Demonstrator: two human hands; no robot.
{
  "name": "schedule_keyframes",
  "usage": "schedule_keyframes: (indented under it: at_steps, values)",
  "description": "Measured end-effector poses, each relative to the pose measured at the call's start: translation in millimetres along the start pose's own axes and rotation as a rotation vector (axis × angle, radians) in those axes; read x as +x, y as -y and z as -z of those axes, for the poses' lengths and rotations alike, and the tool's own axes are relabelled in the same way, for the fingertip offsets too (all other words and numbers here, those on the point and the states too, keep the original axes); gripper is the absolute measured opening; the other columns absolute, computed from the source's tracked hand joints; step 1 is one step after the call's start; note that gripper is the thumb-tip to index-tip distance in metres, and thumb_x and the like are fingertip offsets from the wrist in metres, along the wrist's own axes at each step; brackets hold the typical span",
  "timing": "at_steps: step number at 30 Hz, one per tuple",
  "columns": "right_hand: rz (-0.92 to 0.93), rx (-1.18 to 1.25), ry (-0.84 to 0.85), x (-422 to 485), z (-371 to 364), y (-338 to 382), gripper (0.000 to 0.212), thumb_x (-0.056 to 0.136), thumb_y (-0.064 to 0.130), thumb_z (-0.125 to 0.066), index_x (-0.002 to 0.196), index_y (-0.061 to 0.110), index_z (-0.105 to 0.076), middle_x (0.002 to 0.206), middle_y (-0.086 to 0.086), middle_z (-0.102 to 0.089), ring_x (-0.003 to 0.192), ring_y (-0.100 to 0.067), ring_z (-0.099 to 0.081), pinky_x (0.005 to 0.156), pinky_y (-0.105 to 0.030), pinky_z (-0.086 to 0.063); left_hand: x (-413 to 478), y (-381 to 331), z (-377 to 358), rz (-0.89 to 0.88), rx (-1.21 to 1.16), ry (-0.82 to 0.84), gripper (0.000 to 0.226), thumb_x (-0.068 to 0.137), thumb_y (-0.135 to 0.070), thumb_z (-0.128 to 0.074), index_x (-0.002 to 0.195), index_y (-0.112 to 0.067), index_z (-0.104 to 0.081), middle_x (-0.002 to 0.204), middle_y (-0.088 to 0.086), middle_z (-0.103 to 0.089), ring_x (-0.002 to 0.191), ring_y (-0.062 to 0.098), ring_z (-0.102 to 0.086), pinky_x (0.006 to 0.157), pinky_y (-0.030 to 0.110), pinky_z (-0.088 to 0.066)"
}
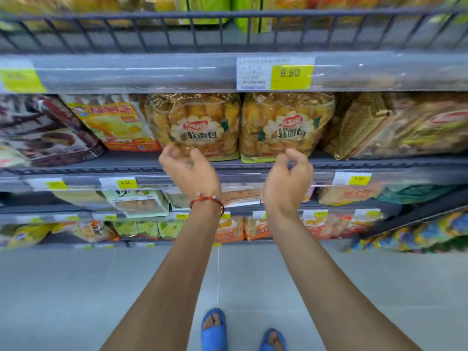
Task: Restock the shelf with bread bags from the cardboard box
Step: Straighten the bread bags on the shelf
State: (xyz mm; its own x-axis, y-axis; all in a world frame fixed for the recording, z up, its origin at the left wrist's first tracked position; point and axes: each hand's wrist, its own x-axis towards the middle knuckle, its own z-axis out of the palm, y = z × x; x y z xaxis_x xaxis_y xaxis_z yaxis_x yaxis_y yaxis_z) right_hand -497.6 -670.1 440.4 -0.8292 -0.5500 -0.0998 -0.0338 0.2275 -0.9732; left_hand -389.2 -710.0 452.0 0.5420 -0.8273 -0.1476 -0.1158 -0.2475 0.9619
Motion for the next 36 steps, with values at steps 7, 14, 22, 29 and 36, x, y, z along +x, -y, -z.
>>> schedule_keyframes:
  at_steps: [7,14,22,29,36]
  values:
    - [-0.097,-0.057,0.207,-32.8,55.5,32.6,0.024,0.097,0.027,-0.056,0.118,0.023,-0.065,0.116,-0.001,-0.066,0.107,-0.026,-0.065,0.088,-0.032,-0.053,-36.4,-13.5,54.1,0.091,0.007,0.215,0.028,0.094,-0.011,-0.048,0.121,-0.011,-0.053,0.105,0.000,-0.054,0.094,0.017,-0.054,0.085,0.025,-0.043]
    - [-0.096,-0.114,0.348,-62.5,113.5,44.9,0.018,0.100,0.014,-0.058,0.112,0.012,-0.070,0.093,0.008,-0.064,0.089,-0.012,-0.061,0.075,-0.015,-0.041,-81.0,-35.3,95.9,0.159,0.025,0.369,0.013,0.092,-0.007,-0.053,0.101,-0.015,-0.060,0.078,-0.004,-0.057,0.077,0.015,-0.054,0.065,0.023,-0.044]
    - [-0.156,-0.129,0.399,-97.4,140.5,47.7,0.021,0.098,0.017,-0.059,0.115,0.015,-0.072,0.123,-0.002,-0.070,0.100,-0.013,-0.064,0.092,-0.026,-0.050,-101.8,-54.5,116.9,0.181,0.146,0.654,0.021,0.092,-0.018,-0.058,0.112,-0.015,-0.064,0.091,-0.009,-0.062,0.085,0.006,-0.060,0.082,0.031,-0.051]
    - [-0.210,0.029,0.208,-133.6,121.9,46.1,0.018,0.098,0.005,-0.057,0.107,0.012,-0.071,0.091,0.002,-0.069,0.074,0.002,-0.064,0.067,-0.010,-0.047,-82.5,-57.6,118.7,0.191,0.132,0.861,0.017,0.095,-0.011,-0.055,0.108,-0.013,-0.064,0.098,0.000,-0.063,0.089,0.016,-0.061,0.071,0.021,-0.048]
    - [-0.335,0.197,-0.038,-188.6,86.6,49.2,0.010,0.094,0.005,-0.065,0.097,0.014,-0.070,0.094,-0.001,-0.065,0.080,-0.009,-0.057,0.067,-0.011,-0.043,-43.6,-48.8,142.5,0.114,0.263,1.114,0.015,0.093,-0.011,-0.056,0.104,-0.009,-0.065,0.081,-0.006,-0.060,0.082,0.019,-0.056,0.063,0.023,-0.043]
